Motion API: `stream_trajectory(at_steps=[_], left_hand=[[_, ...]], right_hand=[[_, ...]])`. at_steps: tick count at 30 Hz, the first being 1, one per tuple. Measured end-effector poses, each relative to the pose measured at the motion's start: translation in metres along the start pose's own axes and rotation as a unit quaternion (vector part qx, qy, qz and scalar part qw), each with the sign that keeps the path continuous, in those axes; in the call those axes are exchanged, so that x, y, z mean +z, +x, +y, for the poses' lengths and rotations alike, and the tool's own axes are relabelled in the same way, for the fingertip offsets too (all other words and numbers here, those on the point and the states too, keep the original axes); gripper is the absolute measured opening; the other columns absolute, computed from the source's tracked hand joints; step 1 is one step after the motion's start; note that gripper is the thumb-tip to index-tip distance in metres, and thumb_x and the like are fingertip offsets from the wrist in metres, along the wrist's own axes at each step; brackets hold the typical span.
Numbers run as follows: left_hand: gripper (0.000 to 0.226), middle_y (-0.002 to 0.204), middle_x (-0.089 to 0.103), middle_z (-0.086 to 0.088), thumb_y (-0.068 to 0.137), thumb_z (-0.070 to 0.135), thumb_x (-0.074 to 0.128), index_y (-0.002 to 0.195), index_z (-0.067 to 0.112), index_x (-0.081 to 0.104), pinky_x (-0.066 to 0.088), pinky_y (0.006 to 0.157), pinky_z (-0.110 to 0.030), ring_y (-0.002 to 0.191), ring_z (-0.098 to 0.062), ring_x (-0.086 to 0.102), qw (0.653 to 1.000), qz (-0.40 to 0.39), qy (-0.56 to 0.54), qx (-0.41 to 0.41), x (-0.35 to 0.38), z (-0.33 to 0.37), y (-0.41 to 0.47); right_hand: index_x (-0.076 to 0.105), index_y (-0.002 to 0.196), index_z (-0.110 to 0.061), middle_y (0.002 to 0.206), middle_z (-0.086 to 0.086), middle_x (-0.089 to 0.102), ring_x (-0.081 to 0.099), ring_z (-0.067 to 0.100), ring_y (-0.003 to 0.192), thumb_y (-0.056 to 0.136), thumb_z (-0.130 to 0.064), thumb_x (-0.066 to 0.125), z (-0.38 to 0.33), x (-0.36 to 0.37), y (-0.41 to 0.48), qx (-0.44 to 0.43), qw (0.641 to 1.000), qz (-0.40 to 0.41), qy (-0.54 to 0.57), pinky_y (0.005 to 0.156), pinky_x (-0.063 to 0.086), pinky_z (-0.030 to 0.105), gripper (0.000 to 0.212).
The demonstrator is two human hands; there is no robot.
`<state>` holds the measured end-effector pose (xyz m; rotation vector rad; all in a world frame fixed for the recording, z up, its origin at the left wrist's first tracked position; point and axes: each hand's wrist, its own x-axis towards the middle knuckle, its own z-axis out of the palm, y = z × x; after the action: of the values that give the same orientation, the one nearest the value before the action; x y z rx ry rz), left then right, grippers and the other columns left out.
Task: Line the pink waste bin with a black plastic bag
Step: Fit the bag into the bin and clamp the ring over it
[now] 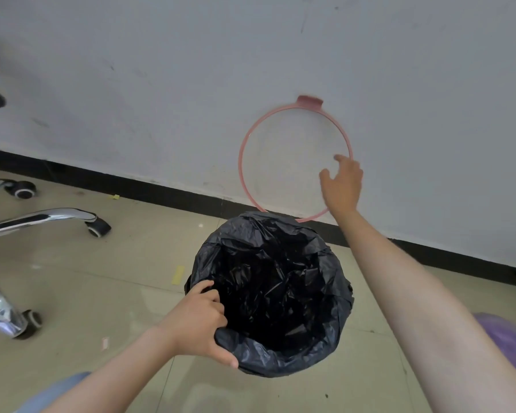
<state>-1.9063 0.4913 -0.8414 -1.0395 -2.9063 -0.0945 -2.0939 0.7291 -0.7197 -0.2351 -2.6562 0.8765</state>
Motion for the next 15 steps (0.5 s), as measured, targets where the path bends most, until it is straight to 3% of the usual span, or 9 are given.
stream_trajectory(at_steps=[2, 4, 5, 8, 11, 13, 15], left_hand=[[0.086, 0.042, 0.052, 0.018, 0.064, 0.088, 0.004, 0.042, 0.029, 0.063, 0.028, 0.095, -0.030, 0.056, -0.001, 0.054, 0.999, 0.038, 0.003, 0.007, 0.003, -0.001, 0.001], [0.086, 0.042, 0.052, 0.018, 0.064, 0.088, 0.004, 0.042, 0.029, 0.062, 0.032, 0.097, -0.029, 0.057, -0.002, 0.054, 0.999, 0.038, -0.005, 0.009, 0.002, -0.001, 0.001], [0.086, 0.042, 0.052, 0.018, 0.064, 0.089, 0.004, 0.043, 0.029, 0.062, 0.034, 0.097, -0.030, 0.057, -0.002, 0.054, 0.999, 0.037, -0.005, 0.009, 0.003, -0.001, 0.001], [0.085, 0.043, 0.052, 0.017, 0.064, 0.088, 0.005, 0.043, 0.029, 0.062, 0.025, 0.096, -0.030, 0.057, -0.003, 0.054, 0.999, 0.047, -0.002, 0.010, 0.005, 0.000, 0.001], [0.087, 0.043, 0.053, 0.017, 0.065, 0.088, 0.003, 0.044, 0.029, 0.063, 0.024, 0.096, -0.030, 0.058, -0.002, 0.054, 0.999, 0.037, 0.007, 0.008, 0.003, 0.000, 0.001], [0.087, 0.043, 0.054, 0.017, 0.065, 0.087, 0.002, 0.043, 0.028, 0.063, 0.028, 0.098, -0.030, 0.058, -0.002, 0.054, 0.999, 0.039, 0.002, 0.003, 0.004, -0.001, 0.000], [0.087, 0.043, 0.054, 0.017, 0.065, 0.087, 0.003, 0.043, 0.028, 0.063, 0.041, 0.098, -0.031, 0.058, -0.002, 0.054, 0.999, 0.034, -0.003, 0.006, 0.003, 0.000, 0.000]], right_hand=[[0.063, 0.094, 0.002, 0.103, 0.020, 0.065, 0.058, 0.033, 0.098, 0.087, -0.013, 0.049, 0.000, 0.019, -0.036, -0.158, 0.974, -0.155, -0.041, 0.088, 0.047, 0.041, 0.021], [0.063, 0.098, 0.005, 0.106, 0.021, 0.067, 0.058, 0.034, 0.102, 0.089, -0.013, 0.047, 0.006, 0.038, -0.059, -0.230, 0.912, -0.311, -0.133, 0.089, 0.046, 0.043, 0.026], [0.061, 0.107, 0.005, 0.114, 0.020, 0.064, 0.054, 0.034, 0.108, 0.090, -0.012, 0.045, 0.011, 0.045, -0.062, -0.248, 0.889, -0.343, -0.172, 0.092, 0.044, 0.045, 0.029], [0.051, 0.123, 0.001, 0.122, 0.019, 0.055, 0.043, 0.034, 0.114, 0.092, -0.010, 0.041, 0.020, 0.060, -0.061, -0.286, 0.868, -0.329, -0.236, 0.095, 0.039, 0.045, 0.034], [0.038, 0.135, -0.001, 0.129, 0.020, 0.043, 0.039, 0.035, 0.119, 0.093, -0.011, 0.041, 0.019, 0.069, -0.061, -0.269, 0.887, -0.308, -0.212, 0.099, 0.038, 0.042, 0.043], [0.030, 0.139, -0.004, 0.133, 0.020, 0.040, 0.038, 0.034, 0.123, 0.093, -0.012, 0.041, 0.019, 0.070, -0.058, -0.237, 0.889, -0.337, -0.201, 0.100, 0.036, 0.041, 0.048], [0.035, 0.136, -0.006, 0.131, 0.018, 0.045, 0.041, 0.034, 0.121, 0.091, -0.012, 0.044, 0.022, 0.073, -0.051, -0.198, 0.903, -0.337, -0.181, 0.098, 0.038, 0.041, 0.047]])
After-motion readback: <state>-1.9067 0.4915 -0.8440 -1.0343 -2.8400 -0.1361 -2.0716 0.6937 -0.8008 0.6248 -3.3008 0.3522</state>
